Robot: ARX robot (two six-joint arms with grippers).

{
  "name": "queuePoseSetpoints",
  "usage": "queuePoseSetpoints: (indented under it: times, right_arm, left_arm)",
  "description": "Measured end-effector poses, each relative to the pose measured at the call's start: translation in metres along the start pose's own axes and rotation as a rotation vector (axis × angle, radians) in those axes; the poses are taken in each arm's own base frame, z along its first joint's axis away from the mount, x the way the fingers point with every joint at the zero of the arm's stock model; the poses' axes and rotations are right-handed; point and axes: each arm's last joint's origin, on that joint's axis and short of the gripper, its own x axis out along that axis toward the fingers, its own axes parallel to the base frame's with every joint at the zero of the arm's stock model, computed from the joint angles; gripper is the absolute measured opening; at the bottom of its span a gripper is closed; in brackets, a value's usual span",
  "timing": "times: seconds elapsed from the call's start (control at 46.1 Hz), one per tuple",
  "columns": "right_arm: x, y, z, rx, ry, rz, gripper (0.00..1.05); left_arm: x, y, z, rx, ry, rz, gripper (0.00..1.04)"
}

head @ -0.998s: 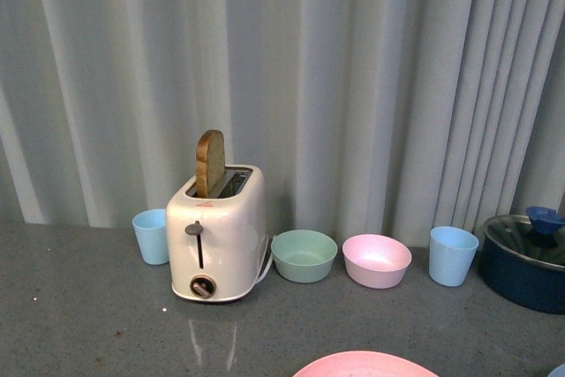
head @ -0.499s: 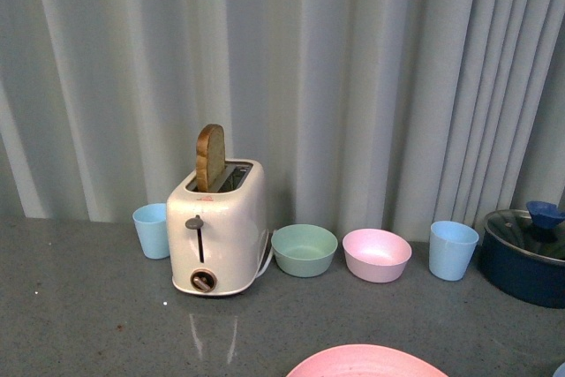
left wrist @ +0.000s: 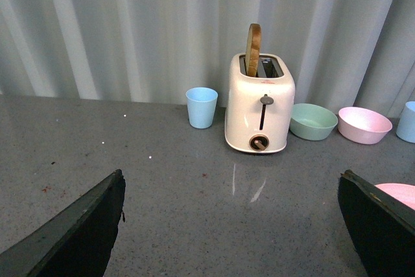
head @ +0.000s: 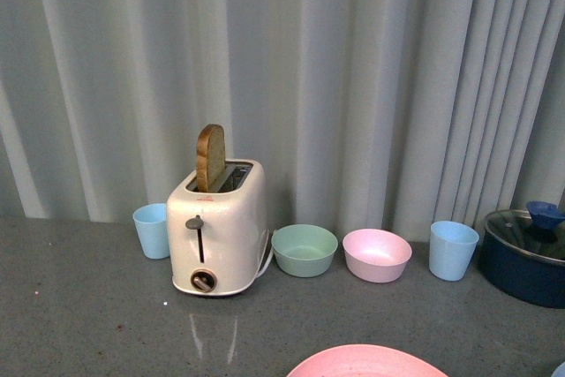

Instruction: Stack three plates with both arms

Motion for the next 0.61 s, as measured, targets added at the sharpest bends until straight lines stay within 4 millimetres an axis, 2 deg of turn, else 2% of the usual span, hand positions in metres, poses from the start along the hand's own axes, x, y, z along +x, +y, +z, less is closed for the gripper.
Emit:
queuePoseSetpoints:
  times: [0.195, 0.369, 0.499, 0.564, 0.607]
  right_arm:
    - [-0.023, 0.003, 0.015, -0.015, -0.054, -0.003, 0.03]
    - [-0.05, 0.008, 0.038, -0.027, -0.135, -0.016, 0.03]
    - [-0.079, 0.027, 0.065, -0.037, -0.247, 0.008, 0.03]
    - [-0.09, 0.042, 0.076, -0.048, -0.297, 0.035, 0.03]
    - [-0.098, 0.059, 0.081, -0.057, -0.335, 0.073, 0.03]
  left_arm:
    - [0.0, 0.0, 0.0, 0.0, 0.0, 0.0, 0.98]
    - [0.0, 0.0, 0.0, 0.0, 0.0, 0.0, 0.98]
    - [0.0, 0.0, 0.0, 0.0, 0.0, 0.0, 0.98]
    - [0.0, 0.0, 0.0, 0.0, 0.0, 0.0, 0.98]
    - [0.0, 0.0, 0.0, 0.0, 0.0, 0.0, 0.98]
